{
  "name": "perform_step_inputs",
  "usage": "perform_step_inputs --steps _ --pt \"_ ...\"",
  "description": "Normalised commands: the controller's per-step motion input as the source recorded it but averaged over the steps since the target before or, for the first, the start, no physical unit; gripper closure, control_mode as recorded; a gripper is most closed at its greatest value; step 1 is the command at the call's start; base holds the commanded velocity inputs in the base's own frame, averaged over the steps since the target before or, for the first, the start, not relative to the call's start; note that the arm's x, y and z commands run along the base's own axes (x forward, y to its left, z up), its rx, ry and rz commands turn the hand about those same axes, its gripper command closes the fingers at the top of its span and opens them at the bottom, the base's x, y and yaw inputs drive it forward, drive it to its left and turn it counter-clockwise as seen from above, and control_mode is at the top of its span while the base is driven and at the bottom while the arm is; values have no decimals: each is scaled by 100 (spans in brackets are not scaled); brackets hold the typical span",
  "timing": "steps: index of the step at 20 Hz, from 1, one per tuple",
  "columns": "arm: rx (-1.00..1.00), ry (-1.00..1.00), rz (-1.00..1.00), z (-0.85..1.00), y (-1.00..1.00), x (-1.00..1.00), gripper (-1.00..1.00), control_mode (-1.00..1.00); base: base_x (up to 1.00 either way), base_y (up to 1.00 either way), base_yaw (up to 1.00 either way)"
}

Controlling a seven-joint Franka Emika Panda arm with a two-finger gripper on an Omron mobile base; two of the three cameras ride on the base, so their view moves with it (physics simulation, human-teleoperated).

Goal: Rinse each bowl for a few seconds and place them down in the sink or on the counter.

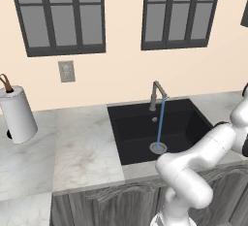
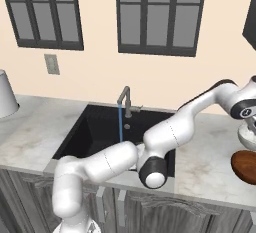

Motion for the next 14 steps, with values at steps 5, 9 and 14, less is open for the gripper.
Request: perform_step_inputs --steps 5,9,14 --pt "14 15 -16 20 7 -49 -100 -100 0 0 0" --pt "21 22 -18 37 10 -42 -100 -100 0 0 0" --pt "21 27 -20 27 8 -45 -100 -100 0 0 0"
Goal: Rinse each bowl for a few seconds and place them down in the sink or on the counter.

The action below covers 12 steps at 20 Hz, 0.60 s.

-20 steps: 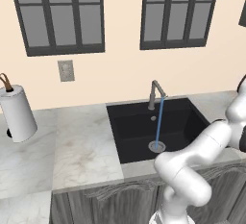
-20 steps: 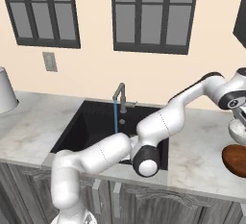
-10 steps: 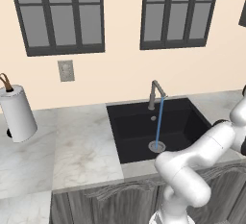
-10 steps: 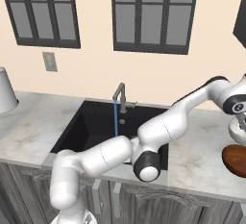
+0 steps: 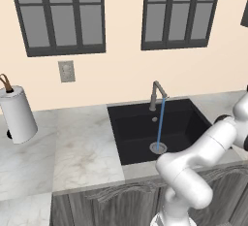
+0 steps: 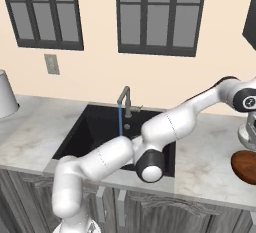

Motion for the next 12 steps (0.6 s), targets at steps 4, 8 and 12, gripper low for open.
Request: perform_step_inputs --steps 4,8,12 --pt "18 26 -21 14 13 -48 -100 -100 0 0 0" --pt "19 18 -22 14 12 -53 -100 -100 0 0 0" --pt "19 5 -23 12 8 -53 -100 -100 0 0 0"
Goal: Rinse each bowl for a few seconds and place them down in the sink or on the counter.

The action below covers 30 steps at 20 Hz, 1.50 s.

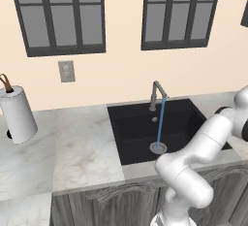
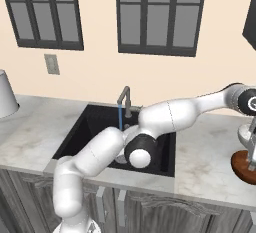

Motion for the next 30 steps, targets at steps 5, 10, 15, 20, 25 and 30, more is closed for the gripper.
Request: perform_step_inputs --steps 5,10,15,20,25,30 --pt "14 -2 -20 8 12 -49 -100 -100 0 0 0" --pt "6 -9 -14 8 22 -27 -100 -100 0 0 0" --pt "1 -11 -7 4 12 -2 -100 -100 0 0 0" --pt "-3 -14 -2 5 0 2 -100 -100 0 0 0" --pt "-7 -22 2 0 0 0 -100 -100 0 0 0" --pt "-7 -22 4 0 0 0 -100 -100 0 0 0"
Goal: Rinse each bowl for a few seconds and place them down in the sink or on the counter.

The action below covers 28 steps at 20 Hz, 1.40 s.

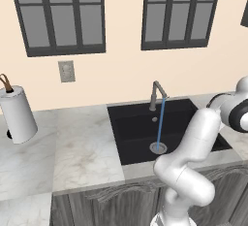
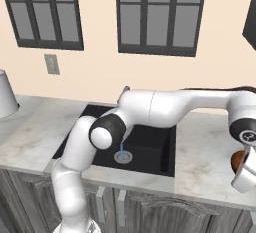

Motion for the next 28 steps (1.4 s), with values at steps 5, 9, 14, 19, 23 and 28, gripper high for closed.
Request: perform_step_inputs --steps 5,9,14,19,23,28 --pt "-4 -15 4 0 0 6 -100 -100 0 0 0" --pt "-2 -8 3 -1 0 16 -100 -100 0 0 0" --pt "-1 -6 3 -7 0 18 -100 -100 0 0 0" --pt "-1 -3 0 -14 -5 8 -100 -100 0 0 0" --pt "-1 -3 0 -20 -10 1 -100 -100 0 0 0" --pt "-1 -6 0 -15 -8 8 -100 -100 0 0 0"
